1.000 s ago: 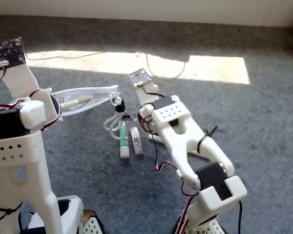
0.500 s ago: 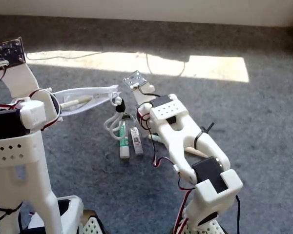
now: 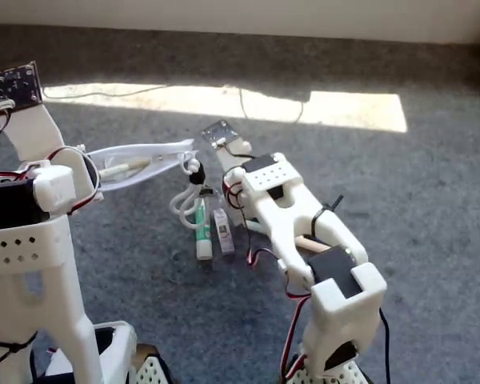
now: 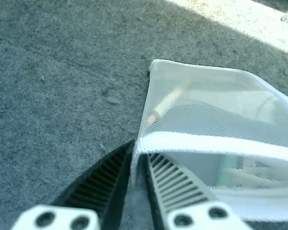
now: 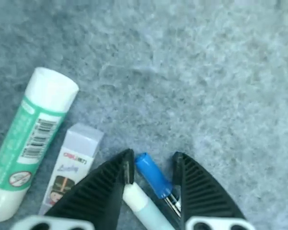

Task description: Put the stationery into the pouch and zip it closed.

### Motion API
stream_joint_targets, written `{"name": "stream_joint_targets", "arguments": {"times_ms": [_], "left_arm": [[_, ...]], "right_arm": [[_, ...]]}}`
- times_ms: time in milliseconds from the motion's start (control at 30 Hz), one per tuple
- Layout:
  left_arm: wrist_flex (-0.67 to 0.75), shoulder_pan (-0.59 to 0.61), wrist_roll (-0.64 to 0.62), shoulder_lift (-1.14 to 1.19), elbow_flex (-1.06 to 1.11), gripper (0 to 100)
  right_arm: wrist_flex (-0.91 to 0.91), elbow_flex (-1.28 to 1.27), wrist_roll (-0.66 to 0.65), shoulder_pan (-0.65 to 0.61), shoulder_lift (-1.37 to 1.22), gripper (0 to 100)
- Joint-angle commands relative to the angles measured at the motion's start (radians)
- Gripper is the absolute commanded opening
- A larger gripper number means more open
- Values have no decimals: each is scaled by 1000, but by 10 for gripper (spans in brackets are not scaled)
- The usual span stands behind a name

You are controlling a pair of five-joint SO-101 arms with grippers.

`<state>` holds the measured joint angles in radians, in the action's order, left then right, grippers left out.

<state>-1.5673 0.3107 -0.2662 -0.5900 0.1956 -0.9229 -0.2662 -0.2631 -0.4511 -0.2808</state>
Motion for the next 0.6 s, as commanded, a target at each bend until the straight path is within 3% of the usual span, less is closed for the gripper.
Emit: {"name": "stream_joint_targets", "arguments": {"times_ms": [0,200,367,567], "left_arm": [[20,16,-3,10,1,11],[20,16,-3,10,1,11],[20,16,-3,10,1,11],[20,16,-3,10,1,11]], "right_arm": [[18,62,-11,53,-2,139],[18,64,-20,127,-2,139],[15,59,-155,176,-2,139],[15,58,-158,220,-2,138]]}}
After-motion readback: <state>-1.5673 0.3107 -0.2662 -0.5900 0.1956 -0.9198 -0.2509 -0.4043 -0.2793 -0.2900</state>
